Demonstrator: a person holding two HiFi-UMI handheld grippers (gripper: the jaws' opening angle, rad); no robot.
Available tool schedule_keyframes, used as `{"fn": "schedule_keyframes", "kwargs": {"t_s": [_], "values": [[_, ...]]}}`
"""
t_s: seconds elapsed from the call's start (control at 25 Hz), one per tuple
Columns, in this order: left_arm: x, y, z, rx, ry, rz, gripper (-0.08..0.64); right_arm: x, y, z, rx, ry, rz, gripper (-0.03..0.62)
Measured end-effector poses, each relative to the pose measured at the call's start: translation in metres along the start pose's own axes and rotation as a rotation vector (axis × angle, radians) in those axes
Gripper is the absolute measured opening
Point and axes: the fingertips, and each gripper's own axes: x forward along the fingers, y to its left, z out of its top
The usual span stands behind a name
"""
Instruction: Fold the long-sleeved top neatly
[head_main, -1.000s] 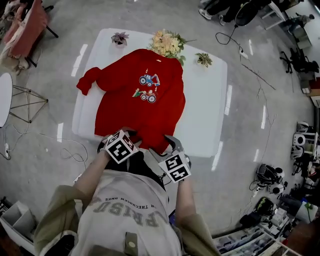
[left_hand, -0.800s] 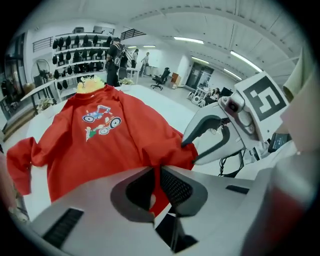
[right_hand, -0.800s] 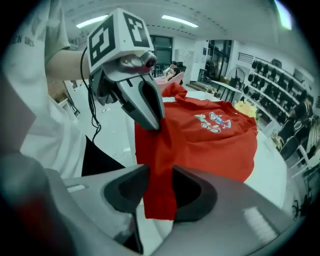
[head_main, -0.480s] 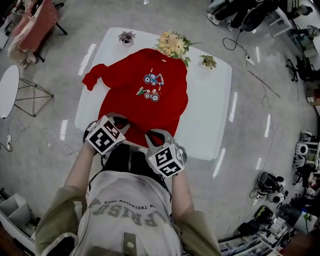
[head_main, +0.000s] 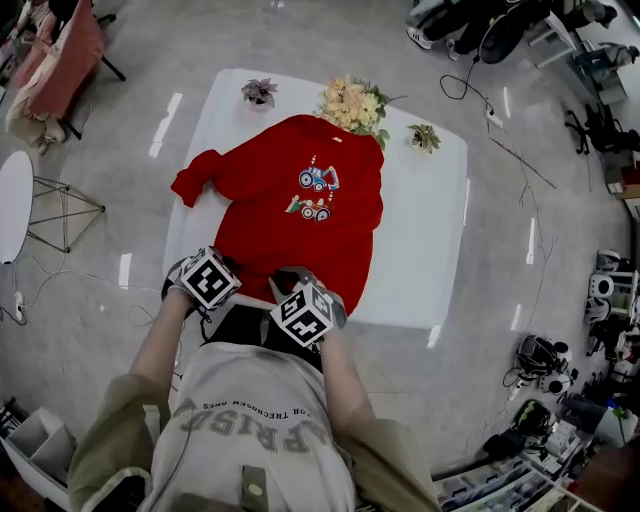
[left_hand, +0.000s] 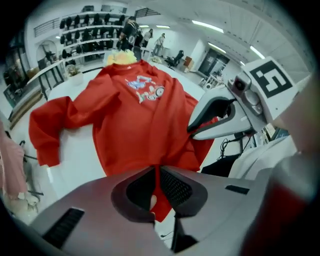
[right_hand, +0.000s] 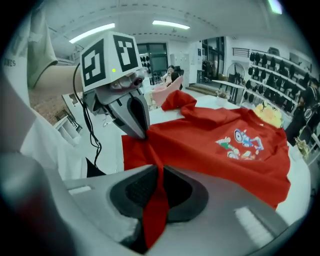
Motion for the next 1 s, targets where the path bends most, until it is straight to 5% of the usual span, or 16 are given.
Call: {"fn": "schedule_keyframes", "kwargs": {"t_s": [0.12,0.24,0.48,0.6,0.72,1.0], "values": [[0.009,-0.002,-0.007,0.121,0.053,0.003,0.109,0.010,0.005,-0.013,0.049,0.048,0.015,0.077],[-0.006,0.007,-0.006,0.185,0.053,-0.037,0.209,-0.004,0.003,-0.011,0.139,0.036,0.061,0.283],[-0.065,0.038,0.068,0.317,-0.084,-0.038,0.246,-0.077,-0.067,-0.013,0.249,-0.068,-0.125,0.285],[-0.075,0.051,0.135,0.310,-0.213,-0.052,0.248,-0.105,-0.117,-0.035,0.274,-0.065,-0.251,0.285],[-0.054,0.049,0.192,0.336,-0.247,-0.064,0.247,-0.122,-0.166,-0.060,0.317,-0.048,-0.358,0.284],[0.031,0.011,0.290,0.382,-0.249,-0.165,0.242,-0.116,-0.240,-0.088,0.464,-0.057,-0.356,0.284]]}}
